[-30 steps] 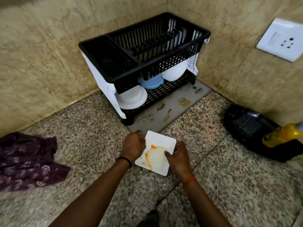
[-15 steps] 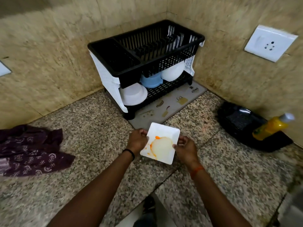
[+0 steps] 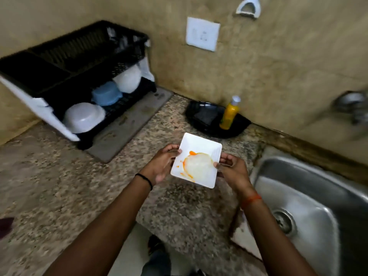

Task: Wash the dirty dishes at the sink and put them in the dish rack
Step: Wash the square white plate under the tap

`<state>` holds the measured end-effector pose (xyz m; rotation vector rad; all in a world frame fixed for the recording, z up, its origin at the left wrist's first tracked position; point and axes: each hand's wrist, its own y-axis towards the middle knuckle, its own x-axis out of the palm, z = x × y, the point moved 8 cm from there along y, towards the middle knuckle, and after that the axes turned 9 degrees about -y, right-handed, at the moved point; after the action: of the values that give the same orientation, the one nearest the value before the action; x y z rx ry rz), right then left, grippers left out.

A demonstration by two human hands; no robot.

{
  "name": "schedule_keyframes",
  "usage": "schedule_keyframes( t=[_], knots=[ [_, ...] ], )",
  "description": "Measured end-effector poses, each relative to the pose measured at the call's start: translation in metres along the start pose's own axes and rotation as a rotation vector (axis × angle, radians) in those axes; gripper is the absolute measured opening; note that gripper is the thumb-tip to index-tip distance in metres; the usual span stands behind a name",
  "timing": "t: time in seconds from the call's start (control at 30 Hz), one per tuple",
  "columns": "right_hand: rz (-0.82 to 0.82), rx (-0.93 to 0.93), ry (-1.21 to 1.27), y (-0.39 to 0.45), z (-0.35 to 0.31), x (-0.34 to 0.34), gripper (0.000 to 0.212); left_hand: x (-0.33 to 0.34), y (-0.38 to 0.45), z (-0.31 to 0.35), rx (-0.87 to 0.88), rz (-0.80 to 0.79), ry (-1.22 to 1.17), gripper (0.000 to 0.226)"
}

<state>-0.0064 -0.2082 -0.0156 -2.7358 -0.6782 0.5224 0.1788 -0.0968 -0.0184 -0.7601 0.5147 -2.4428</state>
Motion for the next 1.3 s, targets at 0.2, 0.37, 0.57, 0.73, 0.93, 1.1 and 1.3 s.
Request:
schedule_keyframes(
  t=[0.2,0.37,0.57,0.73,0.93,1.1,1.3],
  knots=[
    [0.225,0.01,0.112,-0.039,0.044,-0.144,0.027,0.141,0.015,-0.064,-0.132,-0.233,0.083,0.017],
    [0.437,0.043,0.139,-0.066,0.085,-0.241,0.022,0.241,0.018,-0.116,-0.2,-0.373,0.123,0.018],
    [0.71,0.064,0.021,-0.075,0.094,-0.332,0.029,0.315,0.026,-0.155,-0.242,-0.424,0.111,0.022],
    [0.855,0.025,-0.117,-0.049,0.057,-0.391,0.061,0.346,0.036,-0.167,-0.246,-0.401,0.14,0.026],
    [0.943,0.023,-0.356,-0.005,0.003,-0.434,0.043,0.362,0.048,-0.165,-0.221,-0.372,0.155,0.024],
    [0.986,0.083,-0.532,0.012,-0.006,-0.451,0.04,0.364,0.059,-0.165,-0.219,-0.355,0.152,0.027],
    [0.933,0.045,-0.303,0.055,0.035,-0.474,0.062,0.368,0.068,-0.165,-0.225,-0.361,0.136,0.029]
  ],
)
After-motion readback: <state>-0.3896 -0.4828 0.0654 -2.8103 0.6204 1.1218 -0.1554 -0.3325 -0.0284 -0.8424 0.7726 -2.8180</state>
